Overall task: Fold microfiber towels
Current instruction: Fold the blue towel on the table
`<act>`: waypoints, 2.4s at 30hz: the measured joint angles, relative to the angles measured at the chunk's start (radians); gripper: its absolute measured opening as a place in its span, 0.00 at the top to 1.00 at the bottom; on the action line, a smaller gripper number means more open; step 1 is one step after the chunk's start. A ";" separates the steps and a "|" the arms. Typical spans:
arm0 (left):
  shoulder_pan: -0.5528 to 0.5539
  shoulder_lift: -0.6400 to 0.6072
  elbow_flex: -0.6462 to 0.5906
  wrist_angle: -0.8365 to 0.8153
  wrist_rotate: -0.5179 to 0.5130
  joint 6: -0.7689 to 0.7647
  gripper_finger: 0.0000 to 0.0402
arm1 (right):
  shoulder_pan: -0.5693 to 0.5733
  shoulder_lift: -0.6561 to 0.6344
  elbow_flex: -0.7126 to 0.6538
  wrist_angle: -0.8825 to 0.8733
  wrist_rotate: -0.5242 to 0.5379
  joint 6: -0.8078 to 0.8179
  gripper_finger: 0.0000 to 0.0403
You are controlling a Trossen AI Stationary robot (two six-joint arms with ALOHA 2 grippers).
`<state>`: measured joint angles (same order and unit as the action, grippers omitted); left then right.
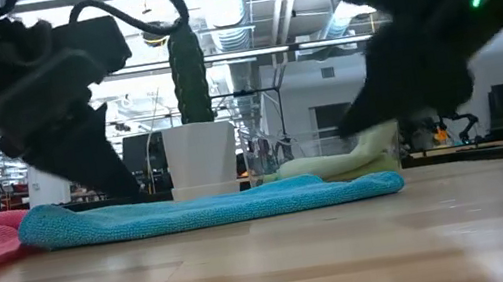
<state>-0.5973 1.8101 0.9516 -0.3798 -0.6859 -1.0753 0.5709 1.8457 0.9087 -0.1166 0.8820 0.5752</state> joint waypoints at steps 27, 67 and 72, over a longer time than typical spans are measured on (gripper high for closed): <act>-0.114 0.014 0.108 -0.115 0.052 -0.124 1.00 | -0.050 0.160 0.004 0.023 -0.082 0.091 0.94; -0.190 0.059 0.015 -0.102 0.005 -0.317 1.00 | -0.029 0.014 -0.346 0.656 -0.044 -0.018 0.97; -0.172 0.059 0.015 -0.101 0.004 -0.260 1.00 | 0.034 0.125 -0.367 0.720 -0.042 0.197 0.96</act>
<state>-0.7693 1.8694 0.9668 -0.4812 -0.6819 -1.3358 0.6053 1.9707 0.5415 0.6035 0.8402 0.7720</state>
